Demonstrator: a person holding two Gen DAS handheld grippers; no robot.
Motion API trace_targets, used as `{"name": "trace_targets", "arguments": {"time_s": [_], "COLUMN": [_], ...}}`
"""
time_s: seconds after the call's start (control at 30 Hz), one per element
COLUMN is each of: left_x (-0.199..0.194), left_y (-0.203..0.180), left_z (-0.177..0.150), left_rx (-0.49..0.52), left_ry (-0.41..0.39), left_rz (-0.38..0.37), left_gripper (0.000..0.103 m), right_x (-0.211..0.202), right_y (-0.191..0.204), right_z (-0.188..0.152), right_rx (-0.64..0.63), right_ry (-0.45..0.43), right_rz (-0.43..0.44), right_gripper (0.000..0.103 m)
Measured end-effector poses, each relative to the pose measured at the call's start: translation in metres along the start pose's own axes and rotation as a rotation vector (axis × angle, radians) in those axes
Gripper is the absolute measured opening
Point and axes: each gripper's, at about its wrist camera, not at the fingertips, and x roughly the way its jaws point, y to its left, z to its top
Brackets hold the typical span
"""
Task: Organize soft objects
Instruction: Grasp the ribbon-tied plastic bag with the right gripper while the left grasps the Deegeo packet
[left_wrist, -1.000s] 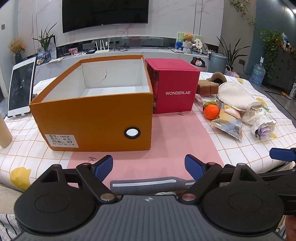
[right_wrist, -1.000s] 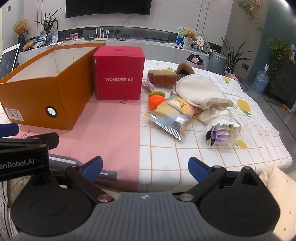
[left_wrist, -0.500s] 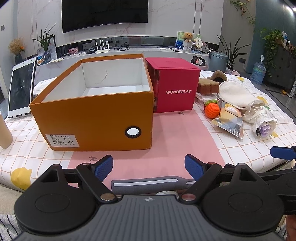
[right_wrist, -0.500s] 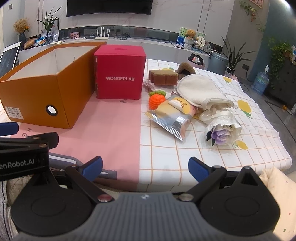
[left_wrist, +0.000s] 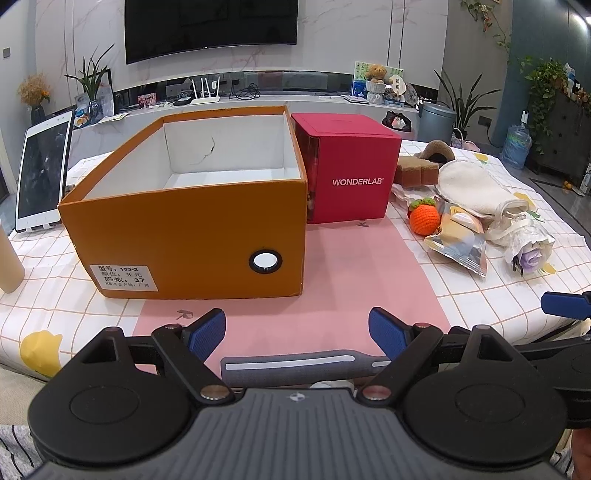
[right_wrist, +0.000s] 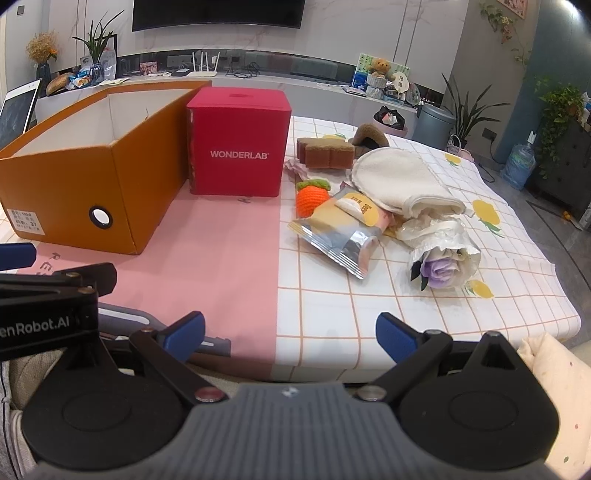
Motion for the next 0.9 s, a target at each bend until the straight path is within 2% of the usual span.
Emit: {"name": "trace_targets", "arguments": {"time_s": [0.3, 0.5, 0.67, 0.73, 0.83, 0.9], "left_x": [0.001, 0.007, 0.018, 0.025, 0.030, 0.035], "left_y": [-0.005, -0.019, -0.040, -0.050, -0.068, -0.083], "left_z": [0.011, 0.029, 0.040, 0.043, 0.043, 0.041], "left_rx": [0.024, 0.061, 0.093, 0.105, 0.196, 0.262], "left_ry": [-0.019, -0.031, -0.022, -0.009, -0.035, -0.053], "left_rz": [-0.042, -0.057, -0.070, -0.072, -0.115, -0.082], "left_gripper": [0.102, 0.102, 0.102, 0.102, 0.102, 0.102], "right_x": [0.001, 0.007, 0.035, 0.052, 0.083, 0.102], "right_y": [-0.012, -0.052, -0.100, -0.116, -0.138, -0.150], "right_z": [0.008, 0.033, 0.060, 0.068, 0.073, 0.072], "right_rx": [-0.013, -0.020, 0.022, 0.015, 0.009, 0.035], "right_ry": [-0.017, -0.054, -0.011, 0.014, 0.065, 0.103], "right_rz": [-0.008, -0.096, -0.109, -0.140, -0.172, -0.164], "right_gripper": [0.097, 0.098, 0.098, 0.098, 0.098, 0.098]}}
